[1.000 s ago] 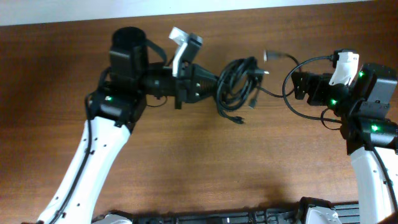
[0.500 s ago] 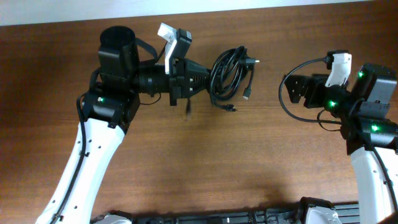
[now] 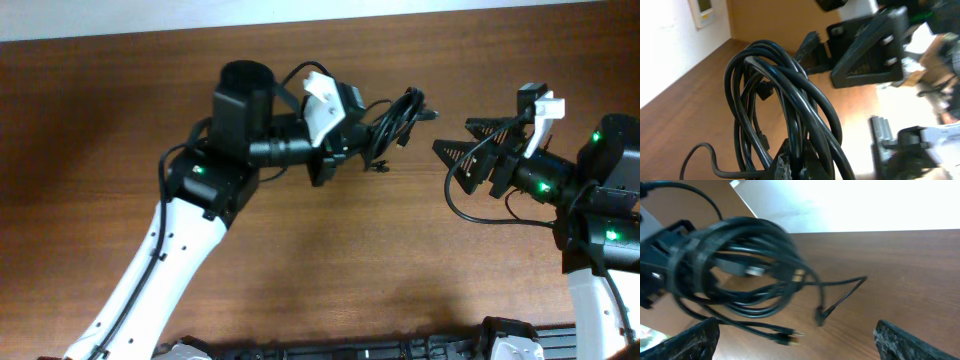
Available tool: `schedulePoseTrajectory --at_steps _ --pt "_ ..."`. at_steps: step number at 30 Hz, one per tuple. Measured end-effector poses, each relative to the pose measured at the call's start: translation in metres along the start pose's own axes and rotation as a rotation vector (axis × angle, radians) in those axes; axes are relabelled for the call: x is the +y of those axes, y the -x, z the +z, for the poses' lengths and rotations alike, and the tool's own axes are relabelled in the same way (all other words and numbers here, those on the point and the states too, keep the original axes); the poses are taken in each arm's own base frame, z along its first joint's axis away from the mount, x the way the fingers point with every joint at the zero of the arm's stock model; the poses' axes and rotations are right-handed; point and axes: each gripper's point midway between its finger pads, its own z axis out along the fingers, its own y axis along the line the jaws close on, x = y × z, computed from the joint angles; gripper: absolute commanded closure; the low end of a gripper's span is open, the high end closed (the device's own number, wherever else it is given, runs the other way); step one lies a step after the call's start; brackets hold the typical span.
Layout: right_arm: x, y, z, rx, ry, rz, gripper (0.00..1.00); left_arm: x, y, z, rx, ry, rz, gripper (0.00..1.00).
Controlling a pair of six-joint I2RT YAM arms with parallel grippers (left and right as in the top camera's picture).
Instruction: Untangle cables
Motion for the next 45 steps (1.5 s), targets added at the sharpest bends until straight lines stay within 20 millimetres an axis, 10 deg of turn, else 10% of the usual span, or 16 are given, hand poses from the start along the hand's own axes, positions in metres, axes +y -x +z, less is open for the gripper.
schedulePoseTrajectory --at_steps 45 --pt "-0.021 0.002 0.006 0.0 -0.057 0.23 0.02 -0.015 -0.007 0.041 0.11 0.143 0.355 1.0"
